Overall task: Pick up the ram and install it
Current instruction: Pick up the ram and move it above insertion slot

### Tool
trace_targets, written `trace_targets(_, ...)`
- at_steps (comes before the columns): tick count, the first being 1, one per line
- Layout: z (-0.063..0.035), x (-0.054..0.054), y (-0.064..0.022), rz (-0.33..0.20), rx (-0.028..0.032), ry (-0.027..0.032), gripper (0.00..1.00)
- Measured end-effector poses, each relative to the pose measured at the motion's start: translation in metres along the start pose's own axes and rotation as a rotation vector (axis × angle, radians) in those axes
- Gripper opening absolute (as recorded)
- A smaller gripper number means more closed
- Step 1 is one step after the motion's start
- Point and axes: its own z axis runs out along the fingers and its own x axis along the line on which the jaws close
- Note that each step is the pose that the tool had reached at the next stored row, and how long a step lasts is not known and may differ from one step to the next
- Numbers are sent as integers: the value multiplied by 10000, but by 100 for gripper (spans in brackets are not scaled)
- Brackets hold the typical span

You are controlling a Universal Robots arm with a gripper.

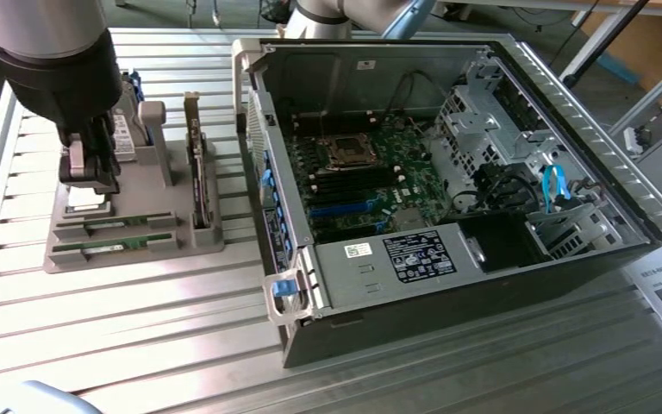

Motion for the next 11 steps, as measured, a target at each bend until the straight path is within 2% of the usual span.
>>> trace_targets(11, 232, 6, -10, 0, 0, 0, 30)
